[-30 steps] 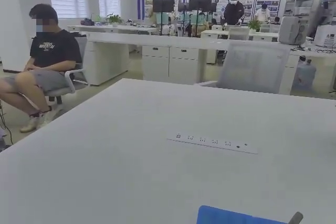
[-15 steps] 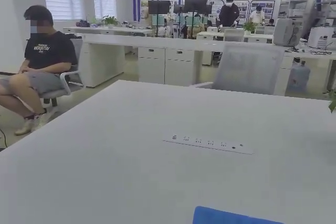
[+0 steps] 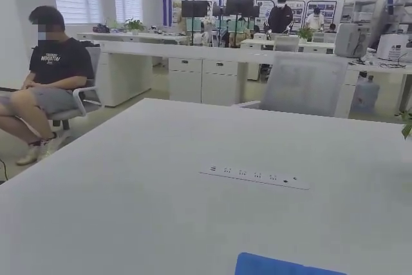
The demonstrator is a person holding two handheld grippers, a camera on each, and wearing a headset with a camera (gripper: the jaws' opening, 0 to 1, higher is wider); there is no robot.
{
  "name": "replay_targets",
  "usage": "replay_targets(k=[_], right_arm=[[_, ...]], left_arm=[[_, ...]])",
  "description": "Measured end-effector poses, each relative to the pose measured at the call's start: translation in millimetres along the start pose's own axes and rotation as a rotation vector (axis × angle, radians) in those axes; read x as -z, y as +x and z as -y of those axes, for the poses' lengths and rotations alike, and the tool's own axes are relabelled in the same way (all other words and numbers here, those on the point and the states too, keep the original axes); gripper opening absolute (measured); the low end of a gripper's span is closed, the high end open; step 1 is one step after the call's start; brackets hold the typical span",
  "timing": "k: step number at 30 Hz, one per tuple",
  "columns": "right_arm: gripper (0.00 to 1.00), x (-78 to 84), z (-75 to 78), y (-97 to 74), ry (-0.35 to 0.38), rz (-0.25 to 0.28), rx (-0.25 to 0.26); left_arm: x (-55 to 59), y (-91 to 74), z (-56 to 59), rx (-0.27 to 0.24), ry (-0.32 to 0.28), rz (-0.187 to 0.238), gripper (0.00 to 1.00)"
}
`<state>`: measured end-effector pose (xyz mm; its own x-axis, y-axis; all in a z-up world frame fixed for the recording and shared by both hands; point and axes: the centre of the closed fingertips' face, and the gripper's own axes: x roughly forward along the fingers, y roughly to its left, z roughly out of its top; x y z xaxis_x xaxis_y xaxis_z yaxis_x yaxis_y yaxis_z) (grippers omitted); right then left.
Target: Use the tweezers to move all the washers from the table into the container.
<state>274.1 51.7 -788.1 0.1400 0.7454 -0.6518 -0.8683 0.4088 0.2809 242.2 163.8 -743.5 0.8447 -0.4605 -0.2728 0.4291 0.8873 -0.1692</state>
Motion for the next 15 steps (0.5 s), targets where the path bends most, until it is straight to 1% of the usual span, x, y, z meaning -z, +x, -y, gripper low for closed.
replay_targets(k=[4,5,8,12,15], right_arm=[[0.03,9.2,-2.2,6.4,-0.051,-0.06,-0.004],[0.03,12.3,-1.8,7.9,-0.073,-0.083,0.0],[0.03,16.6,-1.3,11.0,-0.118,-0.121,0.005],[0.03,19.5,0.0,13.2,-0.178,-0.158,0.018],[0.03,20.1,-1.0,14.7,-0.198,-0.17,0.015]], left_arm=[[-0.8,-0.6,-0.5,-0.004,-0.004,0.003,0.77],[-1.0,-0.8,-0.7,-0.006,-0.004,0.003,0.77],[-1.3,-1.0,-0.8,-0.007,-0.004,0.003,0.77],[-1.2,-1.0,-0.5,-0.005,-0.005,0.001,0.77],[-1.3,-1.1,-0.7,-0.007,-0.005,0.001,0.77]])
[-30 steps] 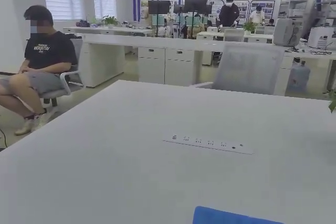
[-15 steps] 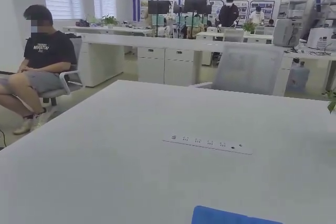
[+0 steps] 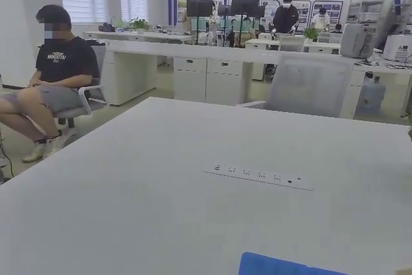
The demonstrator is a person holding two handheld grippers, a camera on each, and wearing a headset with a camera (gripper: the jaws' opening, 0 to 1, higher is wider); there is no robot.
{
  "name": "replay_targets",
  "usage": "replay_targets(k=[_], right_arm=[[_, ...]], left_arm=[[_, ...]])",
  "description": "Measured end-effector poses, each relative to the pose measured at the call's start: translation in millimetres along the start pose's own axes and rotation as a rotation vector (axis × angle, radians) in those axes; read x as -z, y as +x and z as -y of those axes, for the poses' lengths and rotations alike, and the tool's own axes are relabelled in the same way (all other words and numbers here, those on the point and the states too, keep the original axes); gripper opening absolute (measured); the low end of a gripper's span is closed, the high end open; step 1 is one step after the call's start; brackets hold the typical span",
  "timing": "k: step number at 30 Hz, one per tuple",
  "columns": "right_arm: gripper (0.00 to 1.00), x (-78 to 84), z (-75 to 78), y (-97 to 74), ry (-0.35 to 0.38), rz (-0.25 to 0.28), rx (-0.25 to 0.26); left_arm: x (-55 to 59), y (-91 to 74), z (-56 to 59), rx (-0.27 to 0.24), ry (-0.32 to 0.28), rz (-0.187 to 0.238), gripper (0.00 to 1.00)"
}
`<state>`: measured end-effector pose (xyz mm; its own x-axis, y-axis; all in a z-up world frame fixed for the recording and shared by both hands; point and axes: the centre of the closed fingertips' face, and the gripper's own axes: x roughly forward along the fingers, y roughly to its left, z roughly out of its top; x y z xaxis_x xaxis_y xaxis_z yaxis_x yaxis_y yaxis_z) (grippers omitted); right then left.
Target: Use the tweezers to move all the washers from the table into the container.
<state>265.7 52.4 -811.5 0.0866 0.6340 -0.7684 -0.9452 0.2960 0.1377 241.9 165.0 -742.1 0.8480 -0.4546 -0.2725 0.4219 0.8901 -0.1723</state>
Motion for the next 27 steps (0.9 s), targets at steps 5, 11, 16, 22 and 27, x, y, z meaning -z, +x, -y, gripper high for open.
replay_targets(k=[5,11,16,22,27], right_arm=[[0.03,2.5,-1.1,3.4,-0.057,-0.036,0.003],[0.03,0.6,-3.1,6.1,-0.104,-0.055,0.0],[0.03,-1.5,-5.5,8.1,-0.154,-0.077,-0.01],[0.04,-5.8,-10.7,13.2,-0.209,-0.084,-0.025],[0.04,-8.6,-9.0,16.0,-0.176,-0.063,-0.033]], left_arm=[[0.1,0.0,0.1,0.0,0.001,-0.002,0.77],[0.1,0.2,0.3,0.002,-0.001,-0.002,0.76],[0.3,0.4,0.3,0.003,0.002,-0.004,0.76],[0.9,0.5,0.4,0.005,0.004,-0.009,0.76],[1.8,0.7,0.9,0.007,0.008,-0.014,0.76]])
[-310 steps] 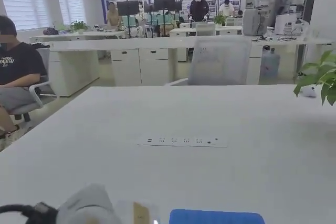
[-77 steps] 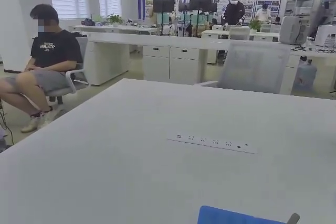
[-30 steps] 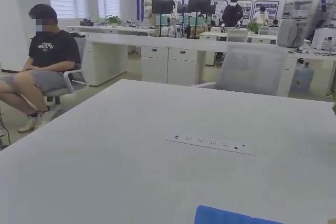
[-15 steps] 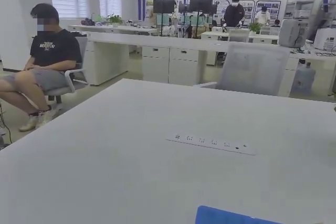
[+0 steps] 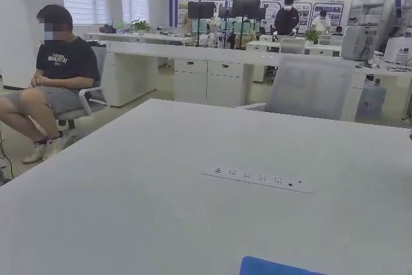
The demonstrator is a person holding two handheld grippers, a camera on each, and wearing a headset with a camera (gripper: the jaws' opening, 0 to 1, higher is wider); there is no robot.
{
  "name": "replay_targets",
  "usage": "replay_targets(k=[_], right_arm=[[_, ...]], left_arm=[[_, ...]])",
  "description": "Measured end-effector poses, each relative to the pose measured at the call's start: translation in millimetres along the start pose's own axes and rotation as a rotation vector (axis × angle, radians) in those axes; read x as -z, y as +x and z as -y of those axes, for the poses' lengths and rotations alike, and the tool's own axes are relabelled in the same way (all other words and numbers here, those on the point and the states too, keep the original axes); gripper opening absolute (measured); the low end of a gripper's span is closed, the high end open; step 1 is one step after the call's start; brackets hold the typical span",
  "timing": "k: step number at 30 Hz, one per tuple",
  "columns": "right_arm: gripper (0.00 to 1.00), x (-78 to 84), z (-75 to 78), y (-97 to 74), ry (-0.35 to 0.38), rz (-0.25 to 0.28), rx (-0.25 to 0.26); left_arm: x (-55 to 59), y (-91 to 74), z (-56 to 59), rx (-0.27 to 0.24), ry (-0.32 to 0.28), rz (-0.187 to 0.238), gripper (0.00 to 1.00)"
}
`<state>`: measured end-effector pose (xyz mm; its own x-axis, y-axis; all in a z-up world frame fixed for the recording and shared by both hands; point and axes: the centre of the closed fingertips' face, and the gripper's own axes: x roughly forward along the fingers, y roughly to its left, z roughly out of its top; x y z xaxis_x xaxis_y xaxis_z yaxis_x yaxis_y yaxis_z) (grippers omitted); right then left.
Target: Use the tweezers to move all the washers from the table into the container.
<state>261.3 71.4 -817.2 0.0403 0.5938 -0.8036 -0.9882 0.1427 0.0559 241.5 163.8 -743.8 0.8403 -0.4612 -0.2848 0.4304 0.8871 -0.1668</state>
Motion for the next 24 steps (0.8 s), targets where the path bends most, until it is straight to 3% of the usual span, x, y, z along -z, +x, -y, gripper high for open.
replay_targets(k=[3,4,5,6,11,16,24], right_arm=[[0.04,1.1,5.7,1.2,0.122,0.037,0.002],[0.04,6.7,6.9,1.5,0.152,0.02,0.0],[0.04,1.6,9.5,1.3,0.179,0.071,-0.003],[0.04,3.2,10.4,0.6,0.2,0.072,-0.005],[0.04,6.5,8.7,-2.0,0.171,0.084,-0.005],[0.04,6.7,1.7,-1.9,0.084,0.098,0.018],[0.03,5.1,1.8,-1.2,0.086,0.155,0.061]], left_arm=[[0.7,0.2,0.5,0.003,0.002,-0.004,0.75],[0.8,0.2,0.6,0.003,0.003,-0.004,0.75],[1.0,0.2,0.9,0.004,0.004,-0.006,0.75],[1.2,0.2,1.1,0.005,0.005,-0.007,0.75],[1.5,0.2,0.8,0.003,0.008,-0.009,0.75],[1.1,0.4,1.3,0.002,0.007,-0.006,0.75],[-0.2,0.4,1.3,0.0,0.003,0.003,0.75]])
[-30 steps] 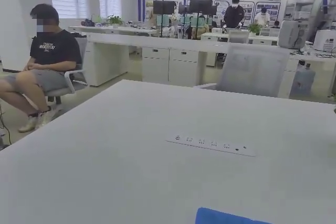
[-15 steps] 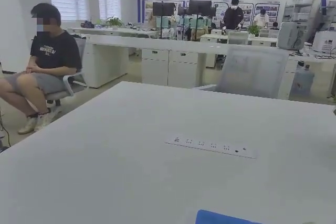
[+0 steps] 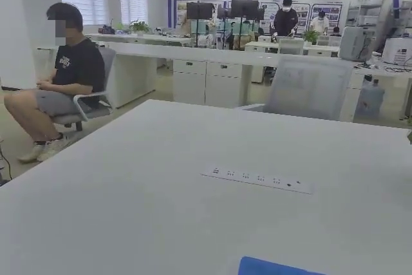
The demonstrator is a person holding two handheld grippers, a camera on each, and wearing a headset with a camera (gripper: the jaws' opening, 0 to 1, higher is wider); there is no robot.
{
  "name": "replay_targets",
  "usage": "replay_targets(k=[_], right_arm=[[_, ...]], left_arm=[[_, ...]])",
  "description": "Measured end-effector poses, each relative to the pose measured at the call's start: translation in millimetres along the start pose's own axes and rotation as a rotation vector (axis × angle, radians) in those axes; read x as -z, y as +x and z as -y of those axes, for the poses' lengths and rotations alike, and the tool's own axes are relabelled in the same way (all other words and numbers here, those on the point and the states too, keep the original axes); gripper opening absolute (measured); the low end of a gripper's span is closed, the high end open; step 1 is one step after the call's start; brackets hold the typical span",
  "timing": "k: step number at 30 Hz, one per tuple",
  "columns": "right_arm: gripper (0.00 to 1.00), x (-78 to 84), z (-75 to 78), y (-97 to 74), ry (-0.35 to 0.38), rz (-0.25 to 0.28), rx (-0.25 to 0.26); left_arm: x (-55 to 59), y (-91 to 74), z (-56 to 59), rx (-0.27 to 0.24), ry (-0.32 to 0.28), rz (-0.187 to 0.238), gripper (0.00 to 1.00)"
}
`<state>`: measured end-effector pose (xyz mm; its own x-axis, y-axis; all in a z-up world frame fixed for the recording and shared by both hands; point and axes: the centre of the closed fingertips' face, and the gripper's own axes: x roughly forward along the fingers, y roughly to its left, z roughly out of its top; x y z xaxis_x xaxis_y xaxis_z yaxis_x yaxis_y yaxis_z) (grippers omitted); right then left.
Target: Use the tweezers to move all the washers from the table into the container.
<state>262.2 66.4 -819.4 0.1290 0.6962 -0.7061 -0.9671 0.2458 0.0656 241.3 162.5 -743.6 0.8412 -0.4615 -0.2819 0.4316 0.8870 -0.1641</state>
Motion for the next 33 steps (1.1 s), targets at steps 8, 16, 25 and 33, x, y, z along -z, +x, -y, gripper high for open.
replay_targets(k=[8,16,25,33], right_arm=[[0.03,-2.8,3.9,1.4,0.046,0.042,0.013],[0.03,-1.6,12.7,-0.8,0.18,0.1,0.03],[0.03,-0.2,17.6,-4.0,0.214,0.094,0.053],[0.03,-9.6,20.4,-18.0,0.241,0.136,0.06]], left_arm=[[-1.3,-0.2,1.3,0.006,-0.002,0.01,0.76],[-5.9,-1.6,-1.3,-0.007,0.009,0.036,0.82],[-12.0,-2.8,-3.2,-0.028,0.055,0.065,0.97],[-17.9,-3.3,-0.3,-0.018,0.065,0.092,0.99]])
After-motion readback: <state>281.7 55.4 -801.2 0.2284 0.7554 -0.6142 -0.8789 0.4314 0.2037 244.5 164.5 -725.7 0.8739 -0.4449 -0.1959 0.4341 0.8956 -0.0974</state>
